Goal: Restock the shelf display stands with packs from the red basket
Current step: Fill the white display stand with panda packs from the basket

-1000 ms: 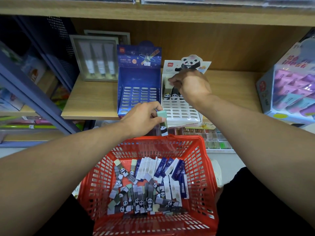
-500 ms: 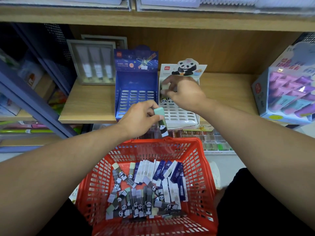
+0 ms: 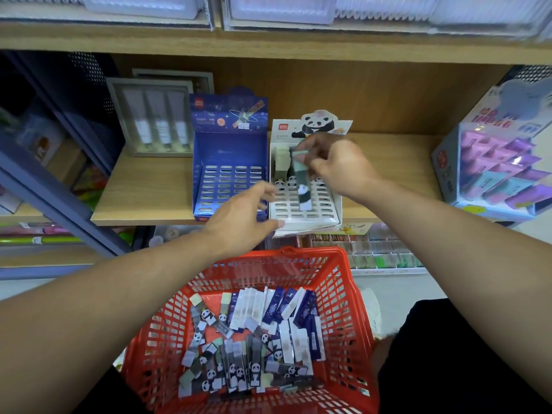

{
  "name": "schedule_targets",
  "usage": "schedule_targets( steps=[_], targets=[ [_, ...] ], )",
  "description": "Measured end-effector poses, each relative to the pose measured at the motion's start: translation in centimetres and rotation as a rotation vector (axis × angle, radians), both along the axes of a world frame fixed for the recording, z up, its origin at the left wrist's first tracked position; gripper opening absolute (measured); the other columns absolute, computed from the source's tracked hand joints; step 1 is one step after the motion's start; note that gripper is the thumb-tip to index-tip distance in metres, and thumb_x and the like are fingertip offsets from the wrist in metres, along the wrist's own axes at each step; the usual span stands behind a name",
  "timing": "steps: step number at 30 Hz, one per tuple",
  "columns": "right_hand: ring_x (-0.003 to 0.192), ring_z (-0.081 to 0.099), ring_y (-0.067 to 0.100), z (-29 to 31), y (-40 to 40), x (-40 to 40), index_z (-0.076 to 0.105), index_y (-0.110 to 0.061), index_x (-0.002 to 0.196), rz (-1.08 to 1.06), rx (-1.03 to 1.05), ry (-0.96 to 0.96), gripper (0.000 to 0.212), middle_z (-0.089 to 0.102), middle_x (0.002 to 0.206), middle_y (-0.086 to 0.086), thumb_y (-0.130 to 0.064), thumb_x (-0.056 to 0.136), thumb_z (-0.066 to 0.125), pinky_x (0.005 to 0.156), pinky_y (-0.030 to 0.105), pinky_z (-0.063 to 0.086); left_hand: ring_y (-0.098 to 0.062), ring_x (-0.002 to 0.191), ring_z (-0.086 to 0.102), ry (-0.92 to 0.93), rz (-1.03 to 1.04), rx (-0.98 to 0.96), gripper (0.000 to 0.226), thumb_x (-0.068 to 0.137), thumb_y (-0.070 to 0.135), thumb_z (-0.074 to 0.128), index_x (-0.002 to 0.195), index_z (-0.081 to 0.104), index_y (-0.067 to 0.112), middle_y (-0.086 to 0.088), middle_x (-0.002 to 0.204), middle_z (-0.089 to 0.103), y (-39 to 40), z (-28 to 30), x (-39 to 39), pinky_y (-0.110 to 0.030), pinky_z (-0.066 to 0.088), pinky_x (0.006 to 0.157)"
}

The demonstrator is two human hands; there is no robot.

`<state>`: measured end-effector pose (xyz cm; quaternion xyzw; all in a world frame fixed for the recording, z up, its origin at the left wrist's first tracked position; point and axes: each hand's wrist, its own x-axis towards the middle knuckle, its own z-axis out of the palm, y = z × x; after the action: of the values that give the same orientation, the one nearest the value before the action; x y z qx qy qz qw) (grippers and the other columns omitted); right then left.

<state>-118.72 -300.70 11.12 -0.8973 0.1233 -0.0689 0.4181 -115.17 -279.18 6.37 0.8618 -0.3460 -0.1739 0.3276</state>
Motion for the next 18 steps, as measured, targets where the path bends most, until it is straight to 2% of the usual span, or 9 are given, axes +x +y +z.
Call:
schedule_targets(
  steps=[2,3,5,6,11,15,18],
  targets=[
    [0.083,0.071,0.019,-0.2,-1.0,0.1,0.067,-0.025,0.101,-0.130,0.026,-0.067,0.009,0.069,0.090,-0.001,-0.019,0.095,0.068,0.075,0.042,0.061,-0.012,0.134,0.046,-0.078,-0.098,0.160,0.062,0.091,0.044,0.069,0.145,0.040,0.031,0.011,0.148,0.047,0.4,-0.4,-0.2,-0.033,0.042,0.107],
    [0.082,0.069,0.007,-0.4,-1.4,0.1,0.067,-0.024,0.102,-0.160,0.029,-0.093,0.010,0.068,0.089,-0.005,-0.017,0.095,0.068,0.076,0.032,0.060,-0.014,0.137,0.042,-0.090,-0.131,0.208,0.064,0.091,0.044,0.069,0.147,0.040,0.030,0.010,0.151,0.043,0.5,-0.5,-0.3,-0.031,0.038,0.108],
    [0.072,0.059,-0.015,-0.9,-1.5,0.2,0.067,-0.019,0.105,-0.159,-0.021,-0.120,0.011,0.063,0.085,-0.012,-0.014,0.096,0.067,0.063,0.009,0.050,-0.014,0.139,0.038,-0.094,-0.176,0.256,0.065,0.091,0.042,0.070,0.148,0.041,0.028,0.010,0.152,0.040,0.5,-0.8,-0.4,-0.030,0.034,0.109],
    [0.067,0.056,-0.019,-1.1,-1.5,0.2,0.067,-0.018,0.104,-0.150,-0.041,-0.130,0.010,0.062,0.083,-0.015,-0.013,0.095,0.067,0.057,0.005,0.044,-0.013,0.139,0.038,-0.096,-0.191,0.266,0.063,0.091,0.042,0.070,0.147,0.043,0.028,0.010,0.153,0.040,0.5,-0.8,-0.4,-0.030,0.034,0.110],
    [0.070,0.058,-0.007,-1.8,-0.6,0.8,0.074,-0.020,0.098,-0.125,-0.040,-0.162,0.009,0.068,0.084,-0.011,-0.015,0.090,0.074,0.064,0.005,0.042,-0.012,0.144,0.034,-0.098,-0.225,0.321,0.061,0.092,0.045,0.068,0.146,0.047,0.028,0.010,0.158,0.037,0.3,-1.0,-0.3,-0.030,0.031,0.114],
    [0.073,0.058,-0.005,-1.9,0.0,0.9,0.073,-0.019,0.097,-0.109,-0.043,-0.185,0.009,0.065,0.083,-0.015,-0.014,0.090,0.074,0.066,0.004,0.043,-0.012,0.146,0.031,-0.095,-0.233,0.325,0.063,0.092,0.046,0.068,0.148,0.046,0.028,0.009,0.160,0.034,0.4,-1.2,-0.2,-0.031,0.027,0.116],
    [0.075,0.058,-0.002,-2.2,0.0,1.0,0.072,-0.021,0.096,-0.100,-0.061,-0.172,0.010,0.066,0.085,-0.012,-0.014,0.090,0.073,0.067,0.005,0.045,-0.012,0.147,0.029,-0.086,-0.247,0.329,0.064,0.092,0.046,0.068,0.149,0.045,0.028,0.009,0.161,0.032,0.5,-1.2,-0.2,-0.031,0.026,0.117]
  ],
)
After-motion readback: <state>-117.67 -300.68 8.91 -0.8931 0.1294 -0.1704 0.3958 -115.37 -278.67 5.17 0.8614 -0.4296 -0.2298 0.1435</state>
